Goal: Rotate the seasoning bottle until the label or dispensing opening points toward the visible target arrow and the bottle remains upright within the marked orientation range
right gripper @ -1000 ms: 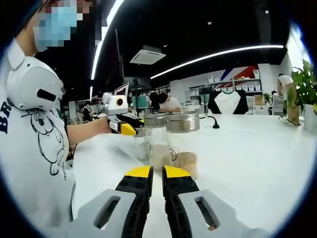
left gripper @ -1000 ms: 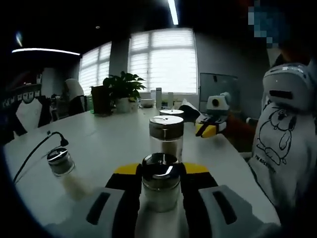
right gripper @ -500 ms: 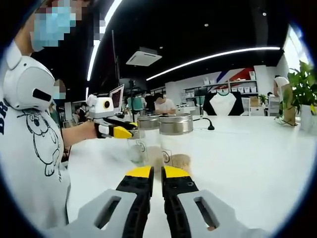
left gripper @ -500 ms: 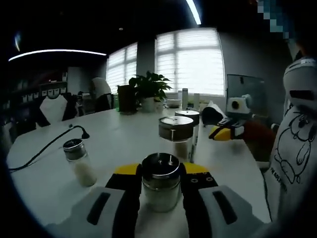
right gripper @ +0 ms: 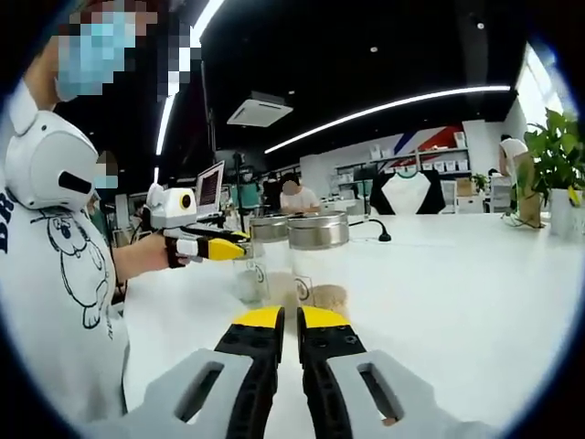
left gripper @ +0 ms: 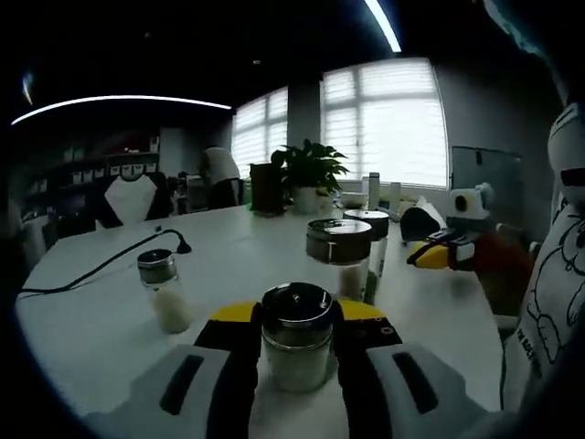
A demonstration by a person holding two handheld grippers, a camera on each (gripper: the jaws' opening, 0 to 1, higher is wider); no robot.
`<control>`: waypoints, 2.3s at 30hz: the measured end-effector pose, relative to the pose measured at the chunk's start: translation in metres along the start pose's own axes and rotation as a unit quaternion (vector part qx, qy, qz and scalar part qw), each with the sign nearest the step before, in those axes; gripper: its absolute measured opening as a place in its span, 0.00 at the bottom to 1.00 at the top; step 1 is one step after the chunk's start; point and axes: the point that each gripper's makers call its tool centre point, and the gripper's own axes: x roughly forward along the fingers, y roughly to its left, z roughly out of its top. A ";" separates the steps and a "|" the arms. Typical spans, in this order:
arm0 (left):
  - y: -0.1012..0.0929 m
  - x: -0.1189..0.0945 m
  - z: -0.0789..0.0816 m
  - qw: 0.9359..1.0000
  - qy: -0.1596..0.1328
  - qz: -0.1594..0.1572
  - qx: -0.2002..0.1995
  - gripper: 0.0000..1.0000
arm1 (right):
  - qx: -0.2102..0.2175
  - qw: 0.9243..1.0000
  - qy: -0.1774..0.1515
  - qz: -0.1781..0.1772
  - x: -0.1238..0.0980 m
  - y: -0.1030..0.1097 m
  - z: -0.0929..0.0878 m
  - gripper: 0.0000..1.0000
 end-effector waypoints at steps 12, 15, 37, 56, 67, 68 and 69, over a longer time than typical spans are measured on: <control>-0.001 -0.012 0.023 0.996 -0.043 -0.077 0.031 0.45 | 0.000 1.000 0.003 0.008 0.004 0.004 -0.001 0.03; 0.000 -0.012 0.028 0.992 -0.052 -0.111 -0.003 0.45 | -0.001 1.000 0.004 0.008 0.004 0.004 -0.001 0.03; -0.008 0.007 0.014 0.974 -0.018 -0.226 0.018 0.39 | -0.006 1.000 0.010 0.009 0.002 0.004 -0.002 0.03; -0.006 0.011 0.011 0.979 0.018 -0.204 0.025 0.33 | -0.001 1.000 0.008 -0.003 -0.002 -0.001 -0.004 0.03; -0.005 0.009 0.009 0.994 0.019 -0.111 0.010 0.33 | -0.002 1.000 0.006 -0.007 -0.001 -0.001 -0.002 0.03; -0.004 0.009 0.009 0.994 0.018 -0.104 0.007 0.33 | -0.002 1.000 0.006 -0.008 -0.001 -0.001 -0.002 0.03; -0.005 0.008 0.009 0.995 0.018 -0.095 0.008 0.33 | -0.002 1.000 0.006 -0.008 -0.002 -0.001 -0.002 0.03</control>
